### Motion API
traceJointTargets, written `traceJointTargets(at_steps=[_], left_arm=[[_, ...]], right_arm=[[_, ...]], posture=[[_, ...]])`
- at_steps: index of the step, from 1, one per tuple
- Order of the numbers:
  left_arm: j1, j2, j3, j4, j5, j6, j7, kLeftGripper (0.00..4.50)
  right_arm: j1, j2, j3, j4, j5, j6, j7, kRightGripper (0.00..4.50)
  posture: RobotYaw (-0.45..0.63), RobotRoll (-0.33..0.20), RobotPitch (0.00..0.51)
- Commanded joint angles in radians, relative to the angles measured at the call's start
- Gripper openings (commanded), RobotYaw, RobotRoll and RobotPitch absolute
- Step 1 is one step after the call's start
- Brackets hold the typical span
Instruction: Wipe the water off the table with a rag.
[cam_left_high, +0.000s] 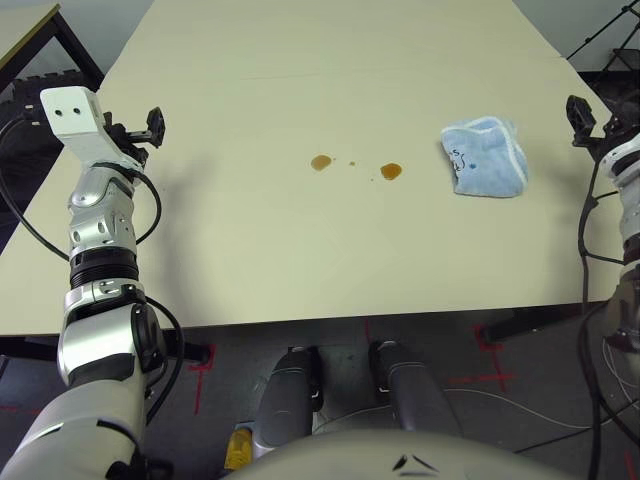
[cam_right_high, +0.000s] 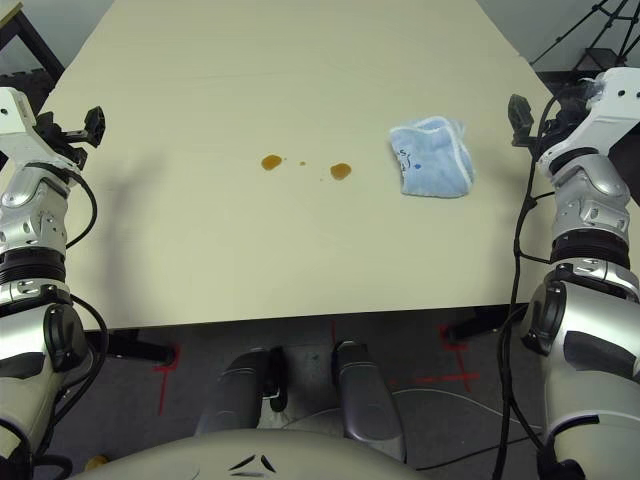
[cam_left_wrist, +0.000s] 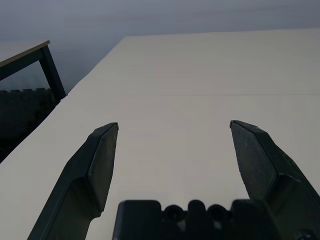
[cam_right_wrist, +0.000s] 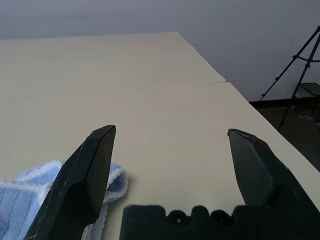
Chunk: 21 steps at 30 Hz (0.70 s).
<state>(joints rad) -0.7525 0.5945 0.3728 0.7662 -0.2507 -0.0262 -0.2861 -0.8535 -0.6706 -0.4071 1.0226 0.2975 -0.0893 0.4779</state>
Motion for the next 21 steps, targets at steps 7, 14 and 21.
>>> traceJointTargets(at_steps=[7,14,21], left_arm=[[0.004,0.014,0.008,0.007,0.003,-0.008,0.011,4.5],[-0.019,0.009,-0.007,-0.013,-0.011,0.024,-0.03,4.5],[-0.023,-0.011,-0.063,-0.115,-0.088,0.182,-0.265,4.5]], right_arm=[[-0.027,0.008,0.001,0.015,0.0,-0.004,0.002,4.47],[-0.032,-0.007,0.005,0.011,-0.006,0.007,0.008,4.47],[-0.027,-0.017,0.018,-0.021,-0.006,0.061,0.035,4.47]], posture=[[-0.03,0.0,0.136],[-0.06,0.0,0.153],[-0.09,0.0,0.154]])
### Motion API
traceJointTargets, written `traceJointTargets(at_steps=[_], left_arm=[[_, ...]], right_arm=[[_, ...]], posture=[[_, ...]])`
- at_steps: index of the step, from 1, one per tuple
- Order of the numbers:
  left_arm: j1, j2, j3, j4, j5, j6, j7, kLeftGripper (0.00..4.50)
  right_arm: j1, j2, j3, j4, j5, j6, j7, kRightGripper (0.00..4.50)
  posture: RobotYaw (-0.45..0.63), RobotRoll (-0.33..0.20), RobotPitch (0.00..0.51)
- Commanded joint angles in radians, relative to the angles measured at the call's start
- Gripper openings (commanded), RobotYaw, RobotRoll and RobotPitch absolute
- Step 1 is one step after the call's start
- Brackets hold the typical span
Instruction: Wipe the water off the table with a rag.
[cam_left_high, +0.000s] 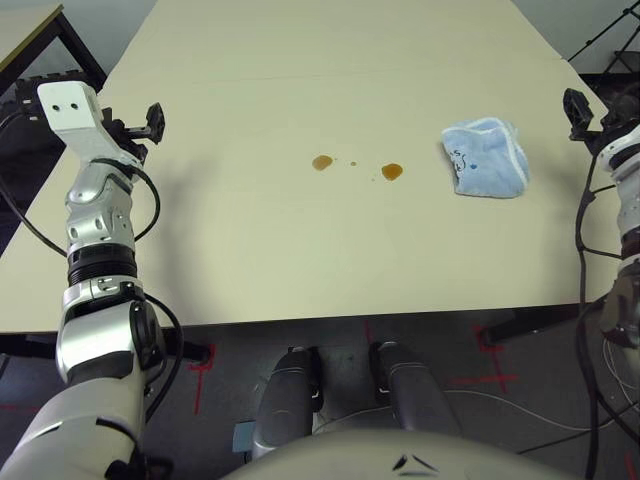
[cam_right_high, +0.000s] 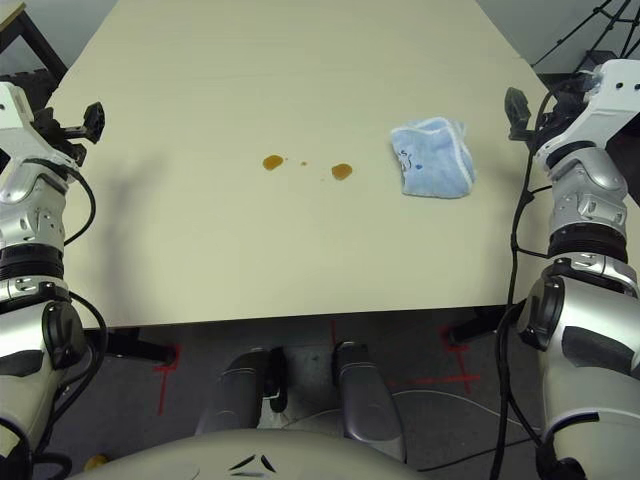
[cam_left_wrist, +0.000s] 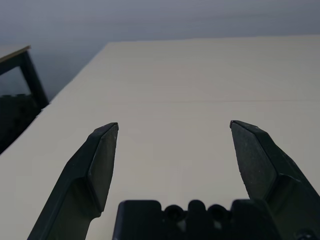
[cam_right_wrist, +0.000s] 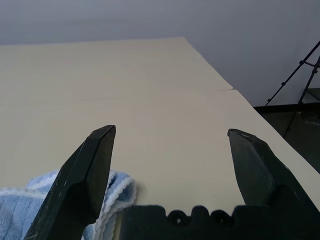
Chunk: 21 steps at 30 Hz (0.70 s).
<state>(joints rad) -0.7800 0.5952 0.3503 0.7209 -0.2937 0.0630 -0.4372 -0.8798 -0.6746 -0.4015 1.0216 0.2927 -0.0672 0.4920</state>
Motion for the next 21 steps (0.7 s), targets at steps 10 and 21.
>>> traceJointTargets(at_steps=[10,21], left_arm=[[0.117,-0.01,-0.173,-0.404,-0.188,0.386,-0.447,4.5],[0.135,-0.012,-0.181,-0.46,-0.186,0.424,-0.465,4.5]], right_arm=[[0.034,0.021,0.148,-0.24,-0.018,0.331,0.162,4.47],[-0.06,0.012,0.305,-0.229,-0.118,0.588,0.19,4.47]], posture=[[-0.12,0.0,0.139],[-0.12,0.0,0.142]])
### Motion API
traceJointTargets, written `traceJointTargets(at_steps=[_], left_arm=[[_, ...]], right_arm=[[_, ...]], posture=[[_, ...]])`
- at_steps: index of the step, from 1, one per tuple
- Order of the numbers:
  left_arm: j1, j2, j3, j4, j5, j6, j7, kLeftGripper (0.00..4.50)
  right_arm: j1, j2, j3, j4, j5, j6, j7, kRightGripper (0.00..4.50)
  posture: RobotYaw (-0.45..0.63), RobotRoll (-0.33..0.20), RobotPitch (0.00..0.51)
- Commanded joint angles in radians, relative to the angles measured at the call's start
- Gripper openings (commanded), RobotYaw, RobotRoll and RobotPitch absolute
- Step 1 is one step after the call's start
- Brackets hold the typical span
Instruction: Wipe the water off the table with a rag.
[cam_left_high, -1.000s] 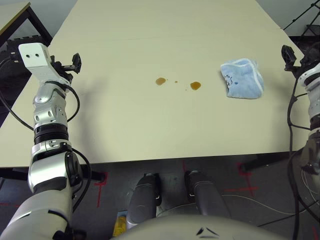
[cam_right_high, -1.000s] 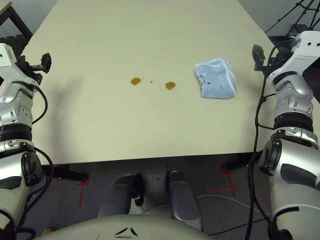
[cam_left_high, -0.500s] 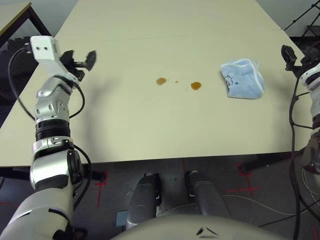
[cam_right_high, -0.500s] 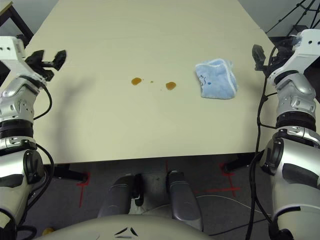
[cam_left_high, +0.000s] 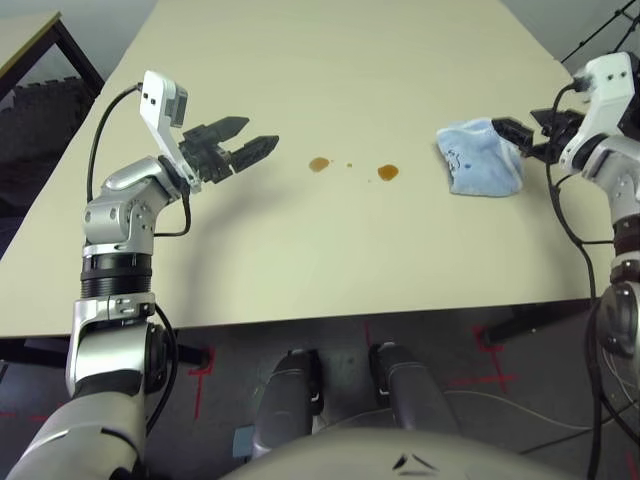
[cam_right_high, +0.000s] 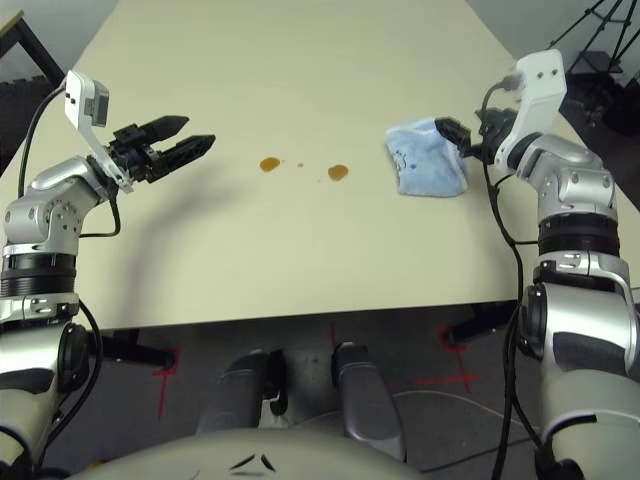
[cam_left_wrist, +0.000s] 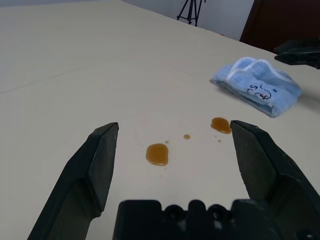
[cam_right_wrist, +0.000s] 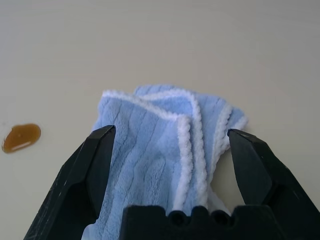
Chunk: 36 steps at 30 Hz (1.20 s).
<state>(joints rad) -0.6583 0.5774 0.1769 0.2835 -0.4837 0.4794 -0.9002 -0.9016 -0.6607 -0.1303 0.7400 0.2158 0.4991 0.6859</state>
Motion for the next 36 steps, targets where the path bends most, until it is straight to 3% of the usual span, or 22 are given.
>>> traceJointTargets(at_steps=[1,12,20,23,33,36], left_arm=[[0.014,0.006,-0.007,-0.024,0.005,0.007,0.0,4.5],[0.031,0.022,0.013,-0.048,0.005,0.008,0.023,4.5],[0.034,0.023,0.019,-0.053,0.006,0.001,0.038,4.5],[0.037,0.025,0.021,-0.057,0.004,-0.001,0.043,4.5],[0.046,0.028,0.025,-0.062,0.009,-0.009,0.06,4.5],[0.039,0.03,0.023,-0.051,0.014,-0.016,0.062,4.5]], right_arm=[[-0.051,0.0,0.041,0.073,-0.053,0.021,-0.007,4.47],[-0.224,0.057,0.113,0.421,-0.192,-0.04,-0.057,4.47],[-0.272,0.086,0.117,0.535,-0.239,-0.06,-0.069,4.47],[-0.269,0.09,0.111,0.555,-0.243,-0.059,-0.072,3.9],[-0.258,0.085,0.09,0.572,-0.24,-0.046,-0.046,0.21],[-0.269,0.082,0.063,0.566,-0.221,-0.053,-0.043,0.02]], posture=[[-0.11,0.0,0.145],[-0.09,0.0,0.144],[-0.08,0.0,0.144],[-0.07,0.0,0.143],[-0.07,0.0,0.14],[-0.07,0.0,0.14]])
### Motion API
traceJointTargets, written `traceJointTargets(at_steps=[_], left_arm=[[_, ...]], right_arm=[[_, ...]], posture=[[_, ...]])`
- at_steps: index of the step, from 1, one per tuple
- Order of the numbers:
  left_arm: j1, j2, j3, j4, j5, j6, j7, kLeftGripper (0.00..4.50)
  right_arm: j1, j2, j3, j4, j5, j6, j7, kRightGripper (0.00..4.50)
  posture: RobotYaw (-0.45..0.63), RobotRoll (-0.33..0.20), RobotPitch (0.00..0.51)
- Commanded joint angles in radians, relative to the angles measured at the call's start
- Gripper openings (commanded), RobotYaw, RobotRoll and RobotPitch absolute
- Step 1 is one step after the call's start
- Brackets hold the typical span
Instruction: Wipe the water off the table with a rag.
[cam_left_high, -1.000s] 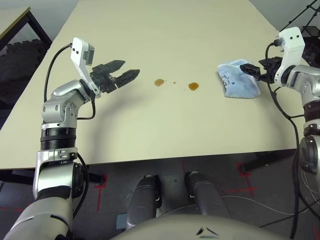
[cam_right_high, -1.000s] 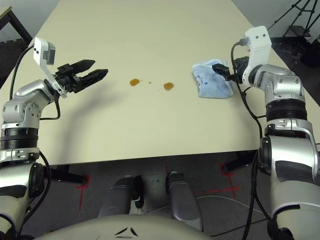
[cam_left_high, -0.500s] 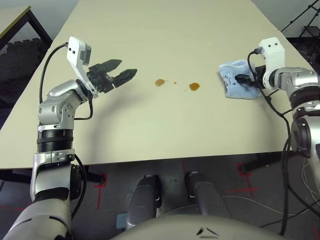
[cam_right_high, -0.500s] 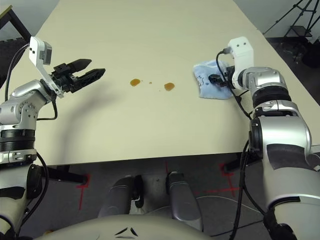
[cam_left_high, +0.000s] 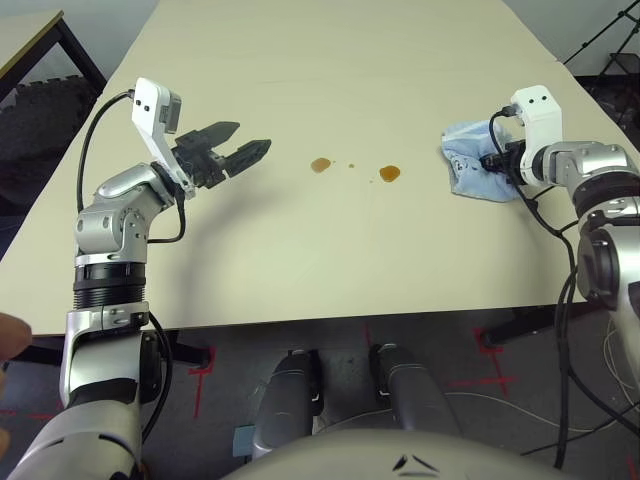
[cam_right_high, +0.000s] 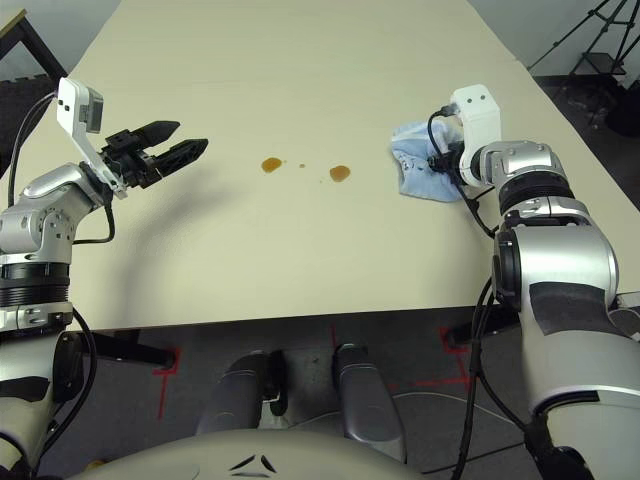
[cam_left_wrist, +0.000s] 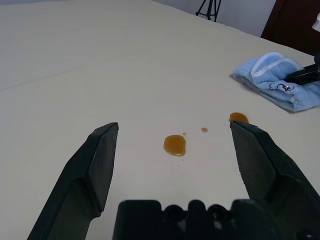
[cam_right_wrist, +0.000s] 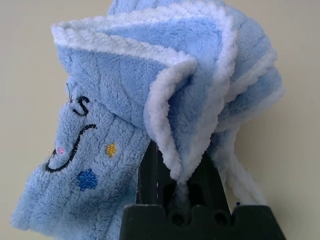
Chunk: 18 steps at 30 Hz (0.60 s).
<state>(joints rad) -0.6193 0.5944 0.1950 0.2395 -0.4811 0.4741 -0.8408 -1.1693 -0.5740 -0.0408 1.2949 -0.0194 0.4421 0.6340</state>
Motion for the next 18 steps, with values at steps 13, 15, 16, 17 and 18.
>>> traceJointTargets(at_steps=[13,15,16,17,18], left_arm=[[-0.012,0.033,-0.01,0.027,0.033,-0.019,-0.015,4.5],[-0.017,0.035,-0.014,0.029,0.031,-0.015,-0.027,4.5],[-0.018,0.036,-0.015,0.031,0.032,-0.014,-0.031,4.5],[-0.019,0.036,-0.017,0.029,0.031,-0.013,-0.035,4.5],[-0.019,0.036,-0.019,0.028,0.03,-0.01,-0.041,4.5]], right_arm=[[-0.133,-0.011,-0.205,-0.051,0.168,0.082,0.023,0.02],[-0.149,0.002,-0.201,-0.068,0.176,0.106,0.036,0.02],[-0.152,0.006,-0.198,-0.075,0.178,0.113,0.038,0.02],[-0.154,0.013,-0.195,-0.082,0.18,0.121,0.043,0.02],[-0.155,0.026,-0.19,-0.091,0.182,0.132,0.048,0.02]], posture=[[-0.09,0.0,0.14],[-0.1,0.0,0.14],[-0.1,0.0,0.14],[-0.1,0.0,0.14],[-0.11,0.0,0.141]])
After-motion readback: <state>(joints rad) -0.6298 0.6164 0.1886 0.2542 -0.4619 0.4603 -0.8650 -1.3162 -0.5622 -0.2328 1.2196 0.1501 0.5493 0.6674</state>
